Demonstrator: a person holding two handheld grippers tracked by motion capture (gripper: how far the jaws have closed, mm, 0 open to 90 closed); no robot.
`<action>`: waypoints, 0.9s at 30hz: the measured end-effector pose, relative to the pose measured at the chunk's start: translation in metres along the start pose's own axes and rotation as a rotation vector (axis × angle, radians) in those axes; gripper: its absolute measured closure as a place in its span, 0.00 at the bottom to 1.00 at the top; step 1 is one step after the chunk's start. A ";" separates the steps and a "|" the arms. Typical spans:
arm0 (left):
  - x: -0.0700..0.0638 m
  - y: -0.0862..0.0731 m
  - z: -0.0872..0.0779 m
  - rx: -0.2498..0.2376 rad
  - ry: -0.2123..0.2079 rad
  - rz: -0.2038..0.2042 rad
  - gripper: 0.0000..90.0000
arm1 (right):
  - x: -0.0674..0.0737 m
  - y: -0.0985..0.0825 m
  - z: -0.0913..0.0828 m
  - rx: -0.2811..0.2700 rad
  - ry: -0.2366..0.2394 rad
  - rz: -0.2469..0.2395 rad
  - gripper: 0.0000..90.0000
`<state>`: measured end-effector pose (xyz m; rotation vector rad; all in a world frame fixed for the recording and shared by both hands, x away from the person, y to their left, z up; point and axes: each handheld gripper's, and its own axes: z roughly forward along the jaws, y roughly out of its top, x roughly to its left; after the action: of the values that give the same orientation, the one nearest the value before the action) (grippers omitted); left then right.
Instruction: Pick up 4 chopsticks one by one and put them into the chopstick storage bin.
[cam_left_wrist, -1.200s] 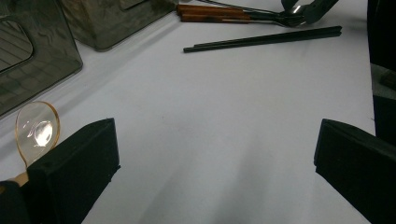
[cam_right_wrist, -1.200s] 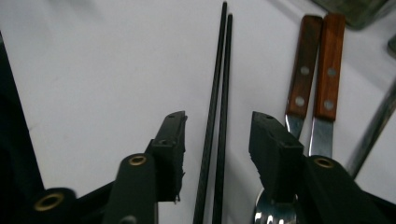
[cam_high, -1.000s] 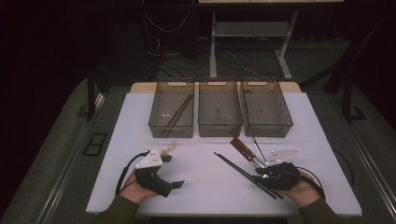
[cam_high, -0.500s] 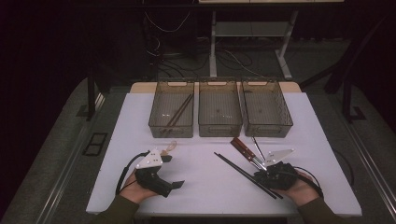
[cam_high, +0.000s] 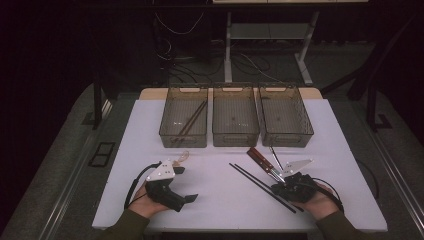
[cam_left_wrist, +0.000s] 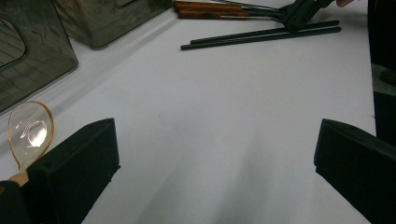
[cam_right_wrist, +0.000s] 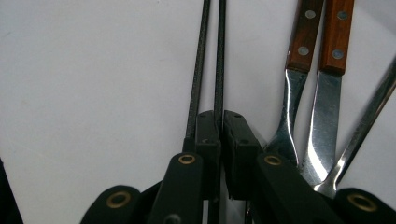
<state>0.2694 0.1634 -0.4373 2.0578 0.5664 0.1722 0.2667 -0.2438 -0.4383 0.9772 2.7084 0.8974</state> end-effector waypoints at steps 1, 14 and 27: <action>0.000 0.000 0.000 0.000 0.000 0.000 0.00 | 0.000 0.000 0.000 0.000 -0.001 0.003 0.95; 0.000 0.000 0.000 0.001 -0.002 0.001 0.00 | -0.002 0.001 -0.005 -0.026 0.014 0.048 0.96; 0.000 0.000 0.001 0.003 -0.006 0.002 0.00 | -0.007 0.005 -0.019 -0.129 0.041 0.067 0.96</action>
<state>0.2695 0.1630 -0.4378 2.0614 0.5614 0.1657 0.2690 -0.2541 -0.4199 1.0392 2.6262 1.1014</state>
